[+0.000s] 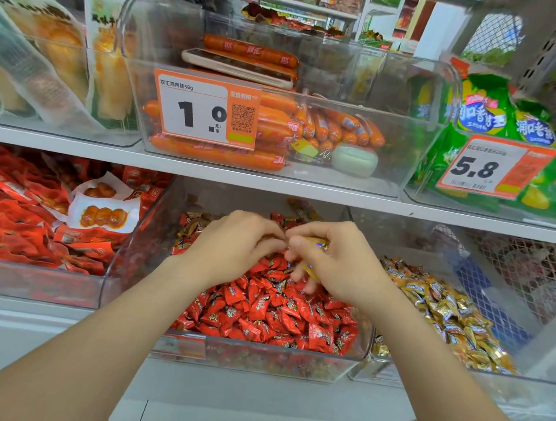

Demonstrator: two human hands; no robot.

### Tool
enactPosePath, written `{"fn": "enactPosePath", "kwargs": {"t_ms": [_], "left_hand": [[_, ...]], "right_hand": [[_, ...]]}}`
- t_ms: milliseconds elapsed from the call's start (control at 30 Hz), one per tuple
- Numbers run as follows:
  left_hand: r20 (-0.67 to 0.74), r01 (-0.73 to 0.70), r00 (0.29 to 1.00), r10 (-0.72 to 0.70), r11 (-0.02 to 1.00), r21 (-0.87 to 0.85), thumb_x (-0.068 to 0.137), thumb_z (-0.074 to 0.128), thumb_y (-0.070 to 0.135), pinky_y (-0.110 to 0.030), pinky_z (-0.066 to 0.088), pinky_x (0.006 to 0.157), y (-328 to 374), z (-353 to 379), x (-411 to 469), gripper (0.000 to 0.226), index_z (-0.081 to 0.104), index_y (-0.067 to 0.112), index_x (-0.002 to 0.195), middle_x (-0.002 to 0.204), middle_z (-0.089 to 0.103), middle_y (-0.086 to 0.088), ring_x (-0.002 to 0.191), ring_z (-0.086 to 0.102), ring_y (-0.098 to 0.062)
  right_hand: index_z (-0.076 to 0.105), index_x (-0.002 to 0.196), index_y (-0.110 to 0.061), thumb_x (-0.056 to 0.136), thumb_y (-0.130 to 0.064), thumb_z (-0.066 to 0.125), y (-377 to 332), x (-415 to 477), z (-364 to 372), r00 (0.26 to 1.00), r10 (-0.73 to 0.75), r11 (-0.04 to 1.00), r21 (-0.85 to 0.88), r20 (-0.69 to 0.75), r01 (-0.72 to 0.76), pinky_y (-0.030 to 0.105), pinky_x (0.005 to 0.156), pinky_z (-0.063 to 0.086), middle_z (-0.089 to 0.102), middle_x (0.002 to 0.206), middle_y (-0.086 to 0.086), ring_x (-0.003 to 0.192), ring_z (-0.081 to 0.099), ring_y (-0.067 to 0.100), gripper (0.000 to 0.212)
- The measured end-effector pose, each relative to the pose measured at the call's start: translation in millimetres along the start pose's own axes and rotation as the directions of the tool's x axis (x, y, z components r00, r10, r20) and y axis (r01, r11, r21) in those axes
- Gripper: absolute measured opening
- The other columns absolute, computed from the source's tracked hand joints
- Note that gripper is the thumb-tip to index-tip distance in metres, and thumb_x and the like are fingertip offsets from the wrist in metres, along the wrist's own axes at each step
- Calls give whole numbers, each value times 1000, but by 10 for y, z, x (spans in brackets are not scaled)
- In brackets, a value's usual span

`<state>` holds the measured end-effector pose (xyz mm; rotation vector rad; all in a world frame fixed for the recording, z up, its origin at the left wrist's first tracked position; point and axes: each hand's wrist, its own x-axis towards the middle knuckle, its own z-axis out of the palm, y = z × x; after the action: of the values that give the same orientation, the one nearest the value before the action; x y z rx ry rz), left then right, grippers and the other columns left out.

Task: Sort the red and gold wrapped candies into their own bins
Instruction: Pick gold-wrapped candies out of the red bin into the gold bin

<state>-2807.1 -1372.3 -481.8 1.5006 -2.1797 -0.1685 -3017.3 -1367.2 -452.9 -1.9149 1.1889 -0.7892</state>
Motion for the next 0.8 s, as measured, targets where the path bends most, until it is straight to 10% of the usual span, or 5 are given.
{"fn": "enactPosePath", "kwargs": {"t_ms": [133,433,700,800], "left_hand": [[-17,112,994,-111,985,129,95,62,57,-33,51,64,63,-8,23,22,76,41,98,66,56,16,79,67,-16],[264,134,957,-122,991,-29,104,56,19,-7,38,58,-85,-38,-39,24,72,18,121,62,67,2,55,57,0],[205,206,959,-197,978,-23,106,55,28,-11,38,61,-105,-58,-120,16,65,16,101,75,58,10,69,52,-2],[73,209,976,-206,977,-37,101,42,32,-36,49,68,-61,-62,-146,34,57,17,75,71,59,2,71,57,-17]], "right_hand": [[80,90,-36,89,-53,76,144,43,4,992,-116,849,-514,41,120,25,73,49,66,67,-18,68,61,2,18],[63,136,-31,47,-84,82,120,168,29,972,189,734,-678,142,-44,46,99,54,63,122,1,123,54,26,106],[71,84,-31,68,-46,85,74,214,118,990,39,754,-654,136,60,32,71,53,52,68,-14,71,56,12,27],[70,75,-28,80,-45,77,77,177,101,990,-1,753,-652,141,94,36,74,56,54,62,-9,68,54,15,20]]}}
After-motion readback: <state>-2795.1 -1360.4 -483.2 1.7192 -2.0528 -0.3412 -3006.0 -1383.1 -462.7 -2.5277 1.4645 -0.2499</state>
